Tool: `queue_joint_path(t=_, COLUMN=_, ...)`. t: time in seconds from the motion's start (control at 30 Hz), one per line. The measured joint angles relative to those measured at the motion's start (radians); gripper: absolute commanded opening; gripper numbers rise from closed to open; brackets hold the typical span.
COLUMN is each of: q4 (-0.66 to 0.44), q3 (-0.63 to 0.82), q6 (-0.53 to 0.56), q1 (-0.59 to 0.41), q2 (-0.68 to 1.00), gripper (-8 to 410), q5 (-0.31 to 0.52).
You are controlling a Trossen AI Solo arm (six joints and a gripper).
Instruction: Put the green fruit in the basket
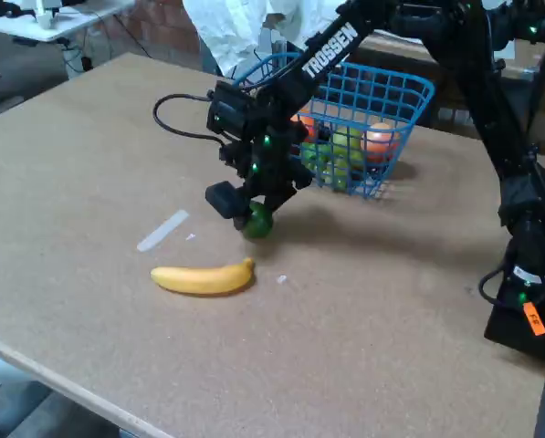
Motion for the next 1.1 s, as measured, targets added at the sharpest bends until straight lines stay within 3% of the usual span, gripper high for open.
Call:
queue_joint_path(t=0.57, q4=-0.038, q3=0.117, q6=-0.009, q1=0.079, q2=-0.214, gripper=151, q5=0.002)
queue_joint_path(t=0.87, q4=-0.286, q3=0.32, q6=-0.021, q1=0.074, q2=-0.296, gripper=151, q5=0.141)
queue_joint_path(t=1.1, q4=-0.499, q3=0.491, q6=-0.002, q1=-0.017, q2=-0.326, gripper=152, q5=0.185)
